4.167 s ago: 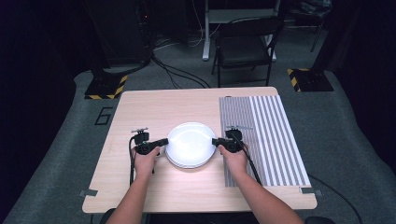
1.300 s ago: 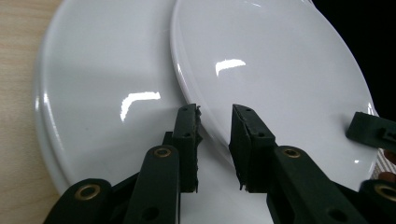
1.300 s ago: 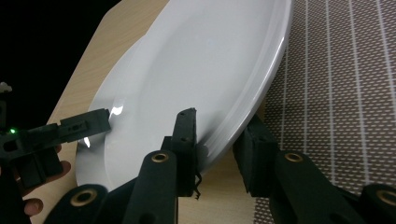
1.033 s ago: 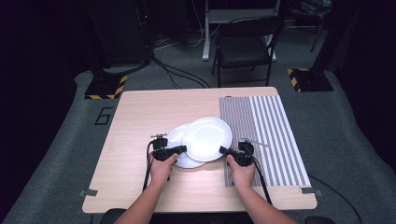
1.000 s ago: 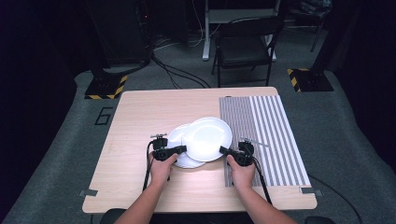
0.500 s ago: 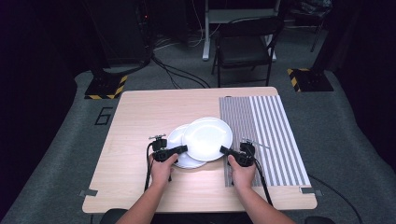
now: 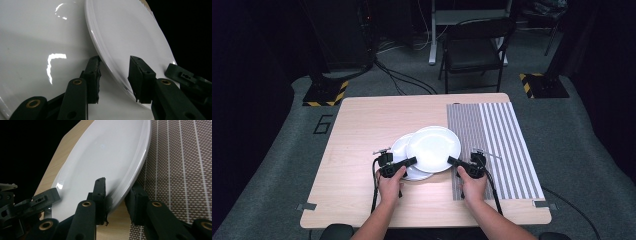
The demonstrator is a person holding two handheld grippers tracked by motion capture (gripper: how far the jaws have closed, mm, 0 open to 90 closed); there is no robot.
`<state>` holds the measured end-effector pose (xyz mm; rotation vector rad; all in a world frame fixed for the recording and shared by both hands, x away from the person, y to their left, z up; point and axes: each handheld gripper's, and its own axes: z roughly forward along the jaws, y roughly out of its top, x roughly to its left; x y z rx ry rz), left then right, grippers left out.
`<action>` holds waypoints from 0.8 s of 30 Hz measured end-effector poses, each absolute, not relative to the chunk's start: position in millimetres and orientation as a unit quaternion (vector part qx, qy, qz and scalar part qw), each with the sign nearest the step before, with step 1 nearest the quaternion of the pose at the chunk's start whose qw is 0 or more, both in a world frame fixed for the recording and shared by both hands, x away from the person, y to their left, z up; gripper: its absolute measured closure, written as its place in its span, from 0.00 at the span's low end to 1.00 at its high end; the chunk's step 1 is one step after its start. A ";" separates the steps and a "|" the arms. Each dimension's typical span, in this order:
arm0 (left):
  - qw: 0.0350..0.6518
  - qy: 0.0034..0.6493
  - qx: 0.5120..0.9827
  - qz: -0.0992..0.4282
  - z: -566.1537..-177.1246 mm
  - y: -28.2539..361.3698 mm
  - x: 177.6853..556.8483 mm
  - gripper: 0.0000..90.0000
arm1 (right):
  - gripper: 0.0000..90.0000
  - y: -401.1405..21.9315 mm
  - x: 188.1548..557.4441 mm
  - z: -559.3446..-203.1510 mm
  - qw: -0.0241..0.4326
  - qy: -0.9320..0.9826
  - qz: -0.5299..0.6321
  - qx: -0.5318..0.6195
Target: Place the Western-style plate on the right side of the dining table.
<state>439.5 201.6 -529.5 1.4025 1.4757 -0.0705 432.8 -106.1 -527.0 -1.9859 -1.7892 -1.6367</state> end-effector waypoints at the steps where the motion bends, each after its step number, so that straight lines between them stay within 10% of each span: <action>1: 0.526 0.619 0.582 -0.033 -529.4 200.8 438.9 0.68 | 0.79 -106.8 433.4 -527.6 0.002 -0.573 -0.523 -0.630; 24: 0.547 0.636 0.544 0.003 -536.4 182.3 421.3 0.74 | 0.74 -103.5 432.7 -528.6 -0.006 -0.573 -0.517 -0.636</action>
